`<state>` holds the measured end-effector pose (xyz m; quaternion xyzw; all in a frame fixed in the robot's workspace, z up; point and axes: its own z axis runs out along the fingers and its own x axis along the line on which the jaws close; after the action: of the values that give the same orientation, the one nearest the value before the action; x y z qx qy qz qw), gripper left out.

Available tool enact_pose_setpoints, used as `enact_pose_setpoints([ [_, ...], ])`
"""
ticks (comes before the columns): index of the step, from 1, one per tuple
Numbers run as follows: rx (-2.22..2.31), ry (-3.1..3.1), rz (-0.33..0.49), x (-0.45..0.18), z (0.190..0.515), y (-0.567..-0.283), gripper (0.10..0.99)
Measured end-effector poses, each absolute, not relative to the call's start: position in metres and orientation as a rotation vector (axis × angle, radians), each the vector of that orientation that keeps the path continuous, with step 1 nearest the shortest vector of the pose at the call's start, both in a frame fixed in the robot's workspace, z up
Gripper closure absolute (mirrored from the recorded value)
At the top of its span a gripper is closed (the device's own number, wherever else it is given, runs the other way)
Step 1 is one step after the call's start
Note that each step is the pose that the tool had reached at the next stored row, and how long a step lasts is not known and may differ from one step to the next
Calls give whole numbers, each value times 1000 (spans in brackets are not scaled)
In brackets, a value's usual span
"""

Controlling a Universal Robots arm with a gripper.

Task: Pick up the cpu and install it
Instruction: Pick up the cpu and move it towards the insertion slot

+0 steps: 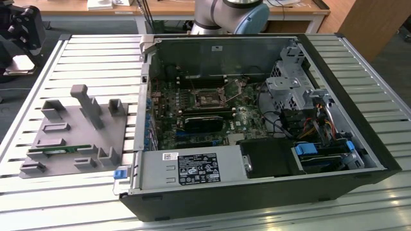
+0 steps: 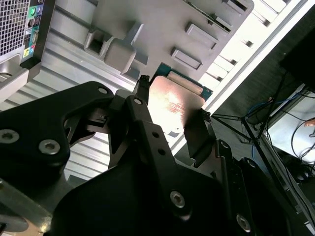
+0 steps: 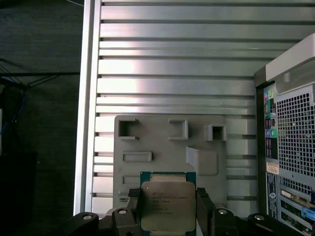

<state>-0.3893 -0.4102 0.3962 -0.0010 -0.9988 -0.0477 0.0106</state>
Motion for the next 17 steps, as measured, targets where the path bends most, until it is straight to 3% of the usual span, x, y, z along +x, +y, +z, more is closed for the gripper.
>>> enact_pose_setpoints([
  [17, -3, -3117, -149, -379, 396, -410, 549],
])
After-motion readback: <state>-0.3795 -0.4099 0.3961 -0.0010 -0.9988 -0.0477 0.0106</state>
